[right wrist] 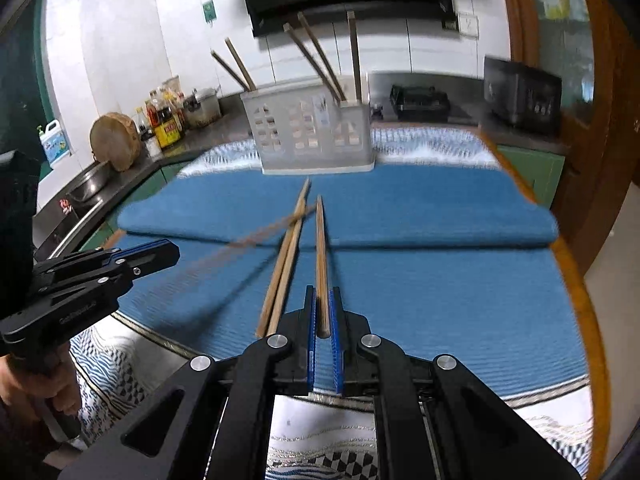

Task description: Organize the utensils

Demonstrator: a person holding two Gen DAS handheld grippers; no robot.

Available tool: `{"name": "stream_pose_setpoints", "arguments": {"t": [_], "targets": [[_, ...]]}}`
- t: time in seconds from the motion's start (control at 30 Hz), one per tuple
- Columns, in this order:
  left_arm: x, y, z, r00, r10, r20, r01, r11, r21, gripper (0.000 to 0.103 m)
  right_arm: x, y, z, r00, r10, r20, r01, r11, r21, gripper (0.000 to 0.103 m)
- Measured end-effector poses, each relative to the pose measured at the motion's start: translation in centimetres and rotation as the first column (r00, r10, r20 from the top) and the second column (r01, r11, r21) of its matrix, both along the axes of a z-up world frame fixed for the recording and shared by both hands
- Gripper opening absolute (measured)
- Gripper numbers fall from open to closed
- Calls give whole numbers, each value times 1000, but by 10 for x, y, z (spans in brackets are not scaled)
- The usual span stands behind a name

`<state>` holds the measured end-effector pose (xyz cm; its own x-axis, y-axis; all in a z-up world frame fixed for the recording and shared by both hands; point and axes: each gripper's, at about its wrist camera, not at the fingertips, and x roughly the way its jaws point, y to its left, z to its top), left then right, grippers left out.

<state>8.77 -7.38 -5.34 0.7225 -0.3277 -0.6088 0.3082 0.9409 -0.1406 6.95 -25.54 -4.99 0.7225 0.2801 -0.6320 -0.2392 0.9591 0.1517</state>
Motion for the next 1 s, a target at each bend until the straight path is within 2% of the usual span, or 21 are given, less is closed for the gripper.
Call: {"name": "stream_pose_setpoints", "arguments": {"t": [0.13, 0.3, 0.57, 0.73, 0.77, 0.93, 1.0], "targets": [[2, 2, 10, 1000, -2, 27, 2, 1000, -8, 5, -6, 1, 17, 998, 5, 70, -5, 1000, -9, 7], [3, 4, 7, 1000, -8, 12, 8, 1000, -17, 5, -13, 7, 28, 992, 26, 124, -22, 999, -30, 7], [2, 0, -13, 995, -55, -82, 51, 998, -42, 5, -20, 11, 40, 985, 33, 172, -24, 998, -52, 7], [-1, -10, -36, 980, -97, -174, 91, 995, -46, 5, -19, 12, 42, 984, 33, 174, -24, 998, -52, 7], [0, -12, -42, 975, -103, -198, 95, 994, -49, 9, -19, 12, 41, 984, 33, 173, -25, 998, -51, 7], [4, -20, -60, 963, -105, -247, 104, 994, -19, 10, -19, 9, 39, 986, 28, 163, -21, 999, -42, 7], [5, -21, -64, 962, -96, -254, 99, 995, -2, 15, -19, 8, 39, 987, 27, 158, -21, 999, -39, 7]]}}
